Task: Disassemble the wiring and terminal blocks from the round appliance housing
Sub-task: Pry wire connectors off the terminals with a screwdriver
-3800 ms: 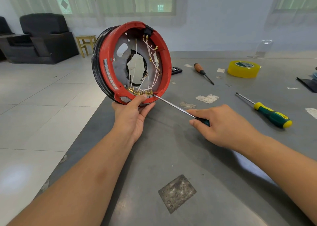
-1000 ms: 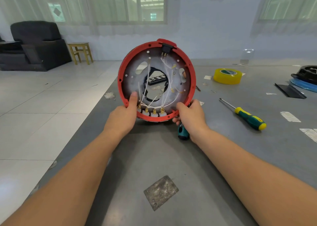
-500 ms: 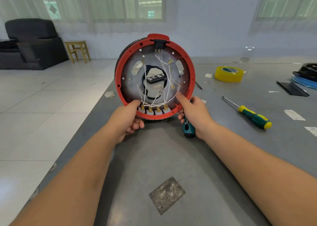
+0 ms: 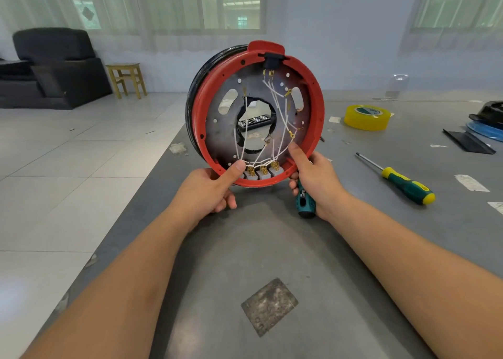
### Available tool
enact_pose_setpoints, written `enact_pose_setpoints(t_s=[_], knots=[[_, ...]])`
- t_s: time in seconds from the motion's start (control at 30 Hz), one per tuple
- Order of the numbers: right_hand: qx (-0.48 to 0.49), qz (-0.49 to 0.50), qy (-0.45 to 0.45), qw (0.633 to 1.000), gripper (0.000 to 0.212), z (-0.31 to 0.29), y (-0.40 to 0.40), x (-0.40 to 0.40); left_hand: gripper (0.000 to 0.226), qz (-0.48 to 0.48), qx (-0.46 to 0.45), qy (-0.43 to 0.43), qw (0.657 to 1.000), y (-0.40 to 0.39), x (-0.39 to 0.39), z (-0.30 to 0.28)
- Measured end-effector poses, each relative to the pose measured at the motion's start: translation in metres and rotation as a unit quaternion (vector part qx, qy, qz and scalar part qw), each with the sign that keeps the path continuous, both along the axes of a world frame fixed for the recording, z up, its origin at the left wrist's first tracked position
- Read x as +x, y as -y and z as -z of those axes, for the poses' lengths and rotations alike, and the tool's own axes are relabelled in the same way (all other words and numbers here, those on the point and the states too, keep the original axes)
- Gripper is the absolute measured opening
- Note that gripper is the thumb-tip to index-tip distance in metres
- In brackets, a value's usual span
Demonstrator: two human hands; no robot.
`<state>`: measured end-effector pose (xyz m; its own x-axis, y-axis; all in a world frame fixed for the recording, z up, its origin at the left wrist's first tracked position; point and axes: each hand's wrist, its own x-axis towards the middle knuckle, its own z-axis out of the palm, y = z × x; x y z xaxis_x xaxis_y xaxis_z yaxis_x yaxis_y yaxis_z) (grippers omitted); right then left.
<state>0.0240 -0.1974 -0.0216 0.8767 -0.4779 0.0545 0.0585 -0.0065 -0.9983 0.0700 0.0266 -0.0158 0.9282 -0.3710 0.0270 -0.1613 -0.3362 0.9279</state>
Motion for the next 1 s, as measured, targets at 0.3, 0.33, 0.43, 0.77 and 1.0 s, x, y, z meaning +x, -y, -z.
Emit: enact_pose_setpoints(t_s=[0.3, 0.33, 0.43, 0.77, 1.0], knots=[[0.026, -0.001, -0.012, 1.0, 0.045, -0.003, 0.002, -0.001, 0.069, -0.005, -0.046, 0.014, 0.999, -0.001, -0.006, 0.006], [0.027, 0.0, -0.015, 1.0, 0.046, -0.003, 0.002, 0.0, 0.068, -0.019, -0.04, 0.017, 0.999, 0.001, -0.006, 0.006], [0.027, 0.007, -0.026, 0.999, 0.05, -0.003, 0.003, 0.0, 0.065, -0.051, -0.033, 0.015, 0.998, 0.005, -0.005, 0.007], [0.084, -0.035, -0.039, 0.995, 0.042, -0.005, 0.007, -0.007, 0.06, -0.13, -0.049, 0.039, 0.99, 0.012, -0.005, 0.009], [0.105, -0.041, -0.024, 0.993, 0.009, 0.002, 0.011, -0.011, 0.086, -0.141, 0.015, 0.106, 0.984, 0.011, -0.006, 0.01]])
